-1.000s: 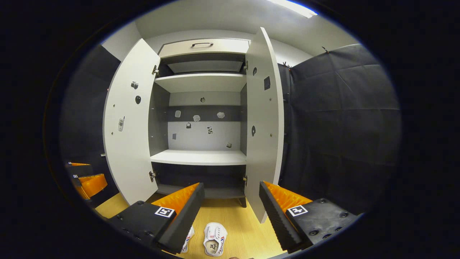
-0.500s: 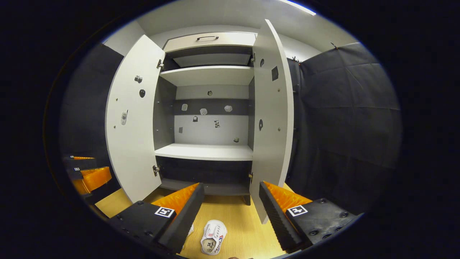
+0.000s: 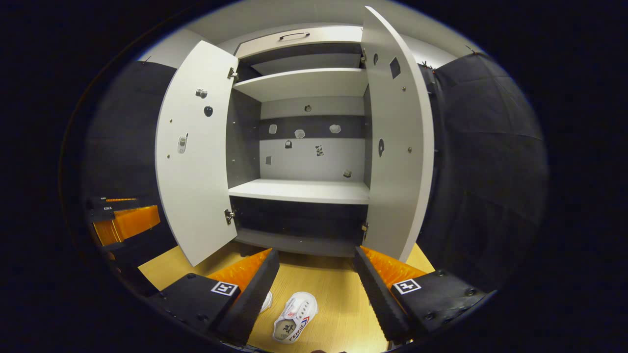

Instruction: Grab one shoe with the right hand and put it into the shoe cabinet, grab the other shoe with the left hand and put it into the shoe cabinet; then close the right door with the right hand and the left door with the left hand.

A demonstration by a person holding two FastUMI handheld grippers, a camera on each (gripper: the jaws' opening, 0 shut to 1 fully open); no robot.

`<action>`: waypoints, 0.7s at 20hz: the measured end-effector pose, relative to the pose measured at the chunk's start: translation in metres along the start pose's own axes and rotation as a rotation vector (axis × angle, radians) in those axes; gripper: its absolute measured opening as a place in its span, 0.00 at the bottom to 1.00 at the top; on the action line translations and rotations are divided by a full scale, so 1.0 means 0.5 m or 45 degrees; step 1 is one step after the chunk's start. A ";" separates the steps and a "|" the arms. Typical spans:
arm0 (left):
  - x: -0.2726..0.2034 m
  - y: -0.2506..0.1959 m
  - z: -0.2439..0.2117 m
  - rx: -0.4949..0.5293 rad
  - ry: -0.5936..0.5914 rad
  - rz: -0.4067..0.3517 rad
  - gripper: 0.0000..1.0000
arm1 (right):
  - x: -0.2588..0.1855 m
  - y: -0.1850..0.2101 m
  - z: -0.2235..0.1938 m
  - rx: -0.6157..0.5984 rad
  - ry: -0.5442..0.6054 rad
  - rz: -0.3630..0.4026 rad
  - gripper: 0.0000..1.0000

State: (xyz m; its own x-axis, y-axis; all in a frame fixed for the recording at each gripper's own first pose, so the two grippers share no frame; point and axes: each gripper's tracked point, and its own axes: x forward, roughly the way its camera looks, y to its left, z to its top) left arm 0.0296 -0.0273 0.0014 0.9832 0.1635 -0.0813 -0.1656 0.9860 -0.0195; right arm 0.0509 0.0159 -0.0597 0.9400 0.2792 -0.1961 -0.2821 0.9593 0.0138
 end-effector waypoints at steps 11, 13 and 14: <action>0.024 0.087 -0.029 -0.001 0.028 -0.082 0.95 | 0.060 0.110 -0.158 0.019 0.295 0.058 0.99; 0.024 0.110 -0.050 -0.021 0.058 -0.069 0.95 | 0.067 0.129 -0.202 0.034 0.361 0.075 0.99; 0.023 0.120 -0.060 -0.035 0.075 -0.065 0.95 | 0.069 0.140 -0.225 0.046 0.392 0.085 0.99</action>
State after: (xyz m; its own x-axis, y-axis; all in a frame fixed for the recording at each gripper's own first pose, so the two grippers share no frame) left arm 0.0286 0.0325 -0.0308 0.9843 0.1104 -0.1376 -0.1185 0.9916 -0.0523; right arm 0.0420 0.0880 -0.1756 0.8158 0.3212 -0.4809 -0.3292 0.9416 0.0706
